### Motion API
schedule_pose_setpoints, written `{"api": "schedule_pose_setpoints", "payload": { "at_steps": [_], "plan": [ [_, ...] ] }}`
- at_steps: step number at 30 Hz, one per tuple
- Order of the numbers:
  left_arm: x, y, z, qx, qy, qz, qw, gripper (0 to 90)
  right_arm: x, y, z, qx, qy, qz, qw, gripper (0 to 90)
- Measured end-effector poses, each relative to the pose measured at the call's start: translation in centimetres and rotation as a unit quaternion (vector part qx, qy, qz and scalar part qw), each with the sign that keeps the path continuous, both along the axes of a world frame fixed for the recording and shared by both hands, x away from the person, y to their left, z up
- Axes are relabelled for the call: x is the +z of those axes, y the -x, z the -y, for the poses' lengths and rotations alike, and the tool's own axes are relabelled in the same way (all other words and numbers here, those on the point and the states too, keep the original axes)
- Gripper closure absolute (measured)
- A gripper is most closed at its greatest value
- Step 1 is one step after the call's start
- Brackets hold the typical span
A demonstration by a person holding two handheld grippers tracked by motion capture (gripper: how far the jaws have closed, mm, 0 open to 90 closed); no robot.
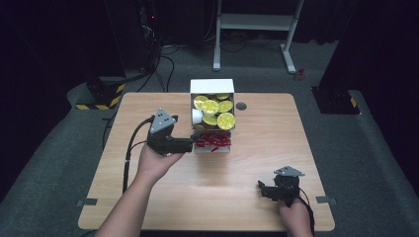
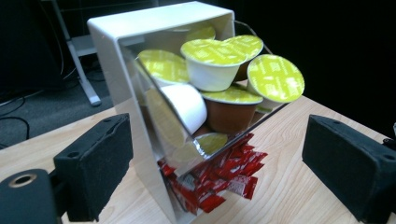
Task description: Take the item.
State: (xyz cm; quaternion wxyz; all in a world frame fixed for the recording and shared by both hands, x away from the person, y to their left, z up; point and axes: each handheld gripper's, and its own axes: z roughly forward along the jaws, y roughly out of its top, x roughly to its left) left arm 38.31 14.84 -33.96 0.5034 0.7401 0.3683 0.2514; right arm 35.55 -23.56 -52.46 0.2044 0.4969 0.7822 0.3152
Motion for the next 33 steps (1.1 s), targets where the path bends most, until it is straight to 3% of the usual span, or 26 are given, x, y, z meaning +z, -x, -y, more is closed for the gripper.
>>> {"api": "schedule_pose_setpoints", "payload": {
  "at_steps": [11,33],
  "plan": [
    [0.4,-1.1,1.5,-0.008,-0.008,0.003,0.9999,9.0,0.0,0.0,0.0,0.000,0.000,-0.001,1.0000,8.2],
    [0.7,-4.1,3.8,-0.014,-0.001,0.002,0.9999,10.8,0.0,0.0,0.0,0.000,0.000,-0.001,1.0000,8.2]
  ]
}}
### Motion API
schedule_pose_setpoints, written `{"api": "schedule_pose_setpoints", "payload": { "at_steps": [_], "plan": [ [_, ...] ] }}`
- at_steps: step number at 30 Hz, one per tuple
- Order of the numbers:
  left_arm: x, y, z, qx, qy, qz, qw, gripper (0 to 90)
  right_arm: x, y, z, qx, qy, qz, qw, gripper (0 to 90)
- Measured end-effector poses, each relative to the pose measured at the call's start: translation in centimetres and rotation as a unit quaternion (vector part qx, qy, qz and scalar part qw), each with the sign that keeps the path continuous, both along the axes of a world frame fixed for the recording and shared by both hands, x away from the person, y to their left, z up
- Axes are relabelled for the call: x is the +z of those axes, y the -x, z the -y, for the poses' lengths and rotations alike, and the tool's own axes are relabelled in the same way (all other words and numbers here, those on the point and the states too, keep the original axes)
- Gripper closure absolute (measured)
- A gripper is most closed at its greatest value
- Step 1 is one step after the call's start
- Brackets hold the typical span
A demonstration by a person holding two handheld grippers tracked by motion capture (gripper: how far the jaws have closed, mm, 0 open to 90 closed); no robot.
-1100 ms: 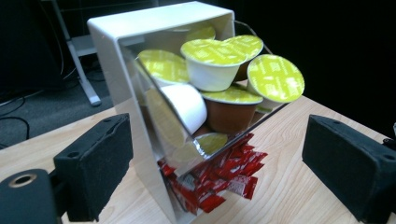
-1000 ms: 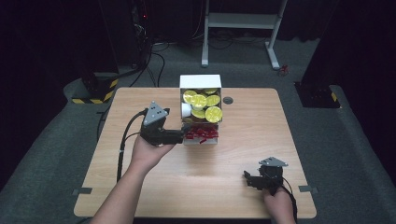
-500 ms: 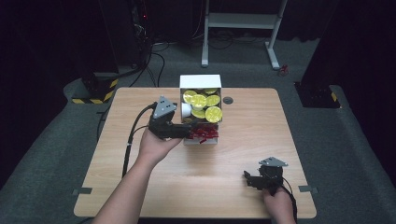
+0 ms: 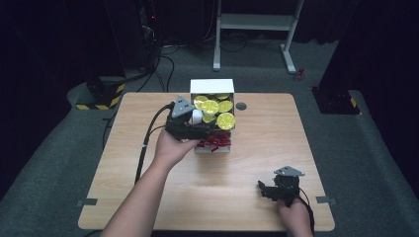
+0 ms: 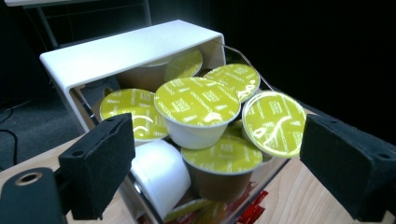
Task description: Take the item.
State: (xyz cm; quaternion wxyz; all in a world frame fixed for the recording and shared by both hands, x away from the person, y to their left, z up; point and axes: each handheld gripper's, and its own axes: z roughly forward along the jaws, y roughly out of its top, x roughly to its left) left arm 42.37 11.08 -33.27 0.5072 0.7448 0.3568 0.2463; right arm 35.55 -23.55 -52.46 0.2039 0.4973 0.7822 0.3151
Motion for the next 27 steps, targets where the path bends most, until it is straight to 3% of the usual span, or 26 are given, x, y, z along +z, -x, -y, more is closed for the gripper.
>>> {"api": "schedule_pose_setpoints", "payload": {
  "at_steps": [13,20,27],
  "plan": [
    [0.5,-1.1,1.0,-0.005,0.007,0.012,0.9999,14.7,0.0,0.0,0.0,0.000,0.000,0.000,1.0000,8.2],
    [0.6,-1.9,1.6,0.000,-0.002,0.009,1.0000,15.2,0.0,0.0,0.0,0.000,0.000,0.000,1.0000,8.2],
    [0.2,-3.1,1.8,0.004,-0.012,-0.005,0.9999,22.5,0.0,0.0,0.0,-0.001,-0.002,0.000,1.0000,8.3]
  ]
}}
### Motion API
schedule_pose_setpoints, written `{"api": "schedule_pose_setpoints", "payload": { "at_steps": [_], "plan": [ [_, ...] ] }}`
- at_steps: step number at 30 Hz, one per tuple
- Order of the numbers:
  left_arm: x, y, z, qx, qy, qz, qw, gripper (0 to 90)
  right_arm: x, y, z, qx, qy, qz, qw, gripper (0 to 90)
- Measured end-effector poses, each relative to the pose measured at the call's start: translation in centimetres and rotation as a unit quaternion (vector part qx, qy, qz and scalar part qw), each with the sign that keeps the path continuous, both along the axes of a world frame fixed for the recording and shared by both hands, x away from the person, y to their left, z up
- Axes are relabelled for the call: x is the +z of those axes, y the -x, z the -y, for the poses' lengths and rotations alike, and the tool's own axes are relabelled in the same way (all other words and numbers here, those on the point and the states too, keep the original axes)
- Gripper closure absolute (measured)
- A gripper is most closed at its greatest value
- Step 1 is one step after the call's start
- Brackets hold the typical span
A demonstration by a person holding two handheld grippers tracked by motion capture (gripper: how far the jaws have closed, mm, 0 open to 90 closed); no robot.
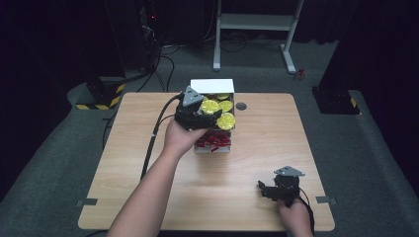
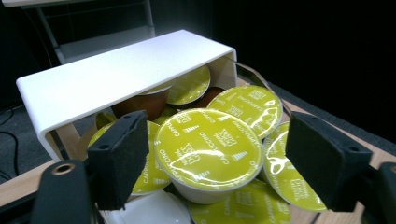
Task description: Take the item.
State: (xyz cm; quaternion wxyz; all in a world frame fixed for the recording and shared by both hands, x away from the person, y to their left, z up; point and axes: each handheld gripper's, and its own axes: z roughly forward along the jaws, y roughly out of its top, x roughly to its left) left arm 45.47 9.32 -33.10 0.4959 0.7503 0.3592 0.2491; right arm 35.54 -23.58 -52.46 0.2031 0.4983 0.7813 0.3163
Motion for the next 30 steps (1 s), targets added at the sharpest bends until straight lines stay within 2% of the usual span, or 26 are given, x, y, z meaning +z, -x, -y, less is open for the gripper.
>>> {"api": "schedule_pose_setpoints", "payload": {
  "at_steps": [6,8,14,22,30],
  "plan": [
    [-0.25,-0.12,0.12,0.003,-0.004,0.007,1.0000,28.1,0.00,0.00,0.00,0.000,0.000,0.000,1.0000,8.3],
    [-0.37,-0.21,0.10,0.004,-0.008,0.004,1.0000,28.8,0.00,0.00,0.00,0.000,0.000,0.000,1.0000,8.3],
    [-0.43,-0.13,-0.21,0.003,-0.001,0.005,1.0000,36.7,0.00,0.00,-0.01,0.000,0.001,0.000,1.0000,8.3],
    [-0.50,-0.01,-0.18,0.007,0.006,0.005,0.9999,37.7,0.00,0.00,-0.01,0.000,0.001,0.000,1.0000,8.2],
    [0.26,0.50,-0.46,0.009,0.015,0.020,0.9997,37.7,-0.01,-0.01,-0.01,0.001,0.002,0.001,1.0000,8.2]
  ]
}}
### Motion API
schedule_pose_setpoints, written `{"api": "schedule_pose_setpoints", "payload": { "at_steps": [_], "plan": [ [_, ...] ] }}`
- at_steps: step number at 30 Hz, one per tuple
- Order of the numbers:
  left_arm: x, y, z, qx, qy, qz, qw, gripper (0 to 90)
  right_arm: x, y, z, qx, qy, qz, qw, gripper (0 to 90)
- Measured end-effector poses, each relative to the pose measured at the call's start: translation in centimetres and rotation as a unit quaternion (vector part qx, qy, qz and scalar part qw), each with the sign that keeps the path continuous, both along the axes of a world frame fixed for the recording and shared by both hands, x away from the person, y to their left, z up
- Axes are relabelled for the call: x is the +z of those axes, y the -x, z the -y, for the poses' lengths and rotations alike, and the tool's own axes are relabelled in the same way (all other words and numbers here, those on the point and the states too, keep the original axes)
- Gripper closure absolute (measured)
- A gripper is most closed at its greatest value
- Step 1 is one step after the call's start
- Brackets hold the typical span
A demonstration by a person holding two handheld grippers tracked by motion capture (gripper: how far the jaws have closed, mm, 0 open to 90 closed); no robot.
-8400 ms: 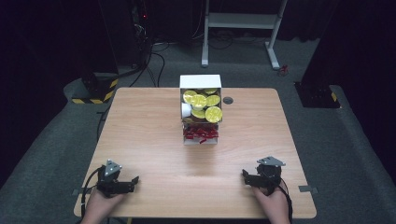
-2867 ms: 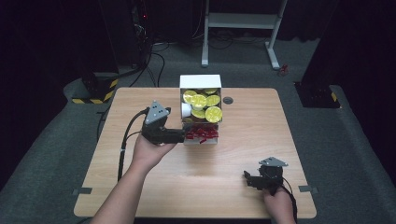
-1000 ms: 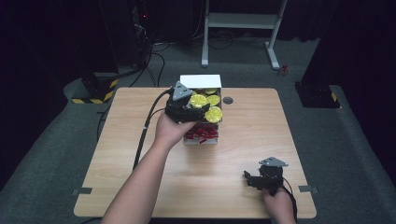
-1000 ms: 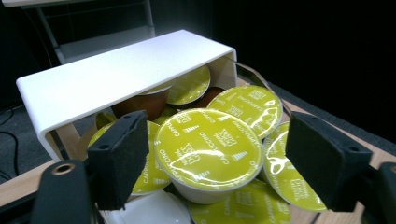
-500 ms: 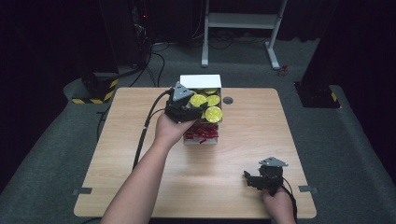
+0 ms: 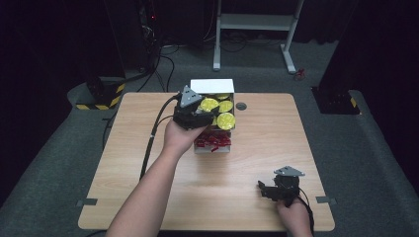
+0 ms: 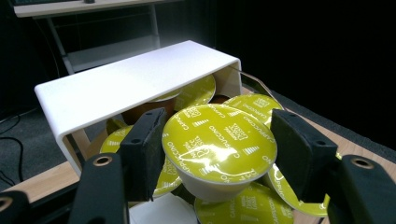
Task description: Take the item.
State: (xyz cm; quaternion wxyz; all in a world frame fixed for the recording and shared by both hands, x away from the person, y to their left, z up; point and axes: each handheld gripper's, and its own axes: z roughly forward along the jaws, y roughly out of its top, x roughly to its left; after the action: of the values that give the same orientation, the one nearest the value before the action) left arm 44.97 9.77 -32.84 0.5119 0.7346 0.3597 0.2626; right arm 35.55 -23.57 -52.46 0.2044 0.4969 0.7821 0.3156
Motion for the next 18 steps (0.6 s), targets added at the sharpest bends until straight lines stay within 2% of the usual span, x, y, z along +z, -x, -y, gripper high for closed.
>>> {"api": "schedule_pose_setpoints", "payload": {
  "at_steps": [11,18],
  "plan": [
    [0.7,0.8,-0.7,0.001,0.012,0.005,0.9999,37.8,0.0,0.0,0.0,-0.001,-0.001,-0.001,1.0000,8.2],
    [1.5,1.3,-1.7,0.002,0.017,0.010,0.9998,37.9,0.0,0.0,0.1,-0.002,-0.006,-0.003,1.0000,8.2]
  ]
}}
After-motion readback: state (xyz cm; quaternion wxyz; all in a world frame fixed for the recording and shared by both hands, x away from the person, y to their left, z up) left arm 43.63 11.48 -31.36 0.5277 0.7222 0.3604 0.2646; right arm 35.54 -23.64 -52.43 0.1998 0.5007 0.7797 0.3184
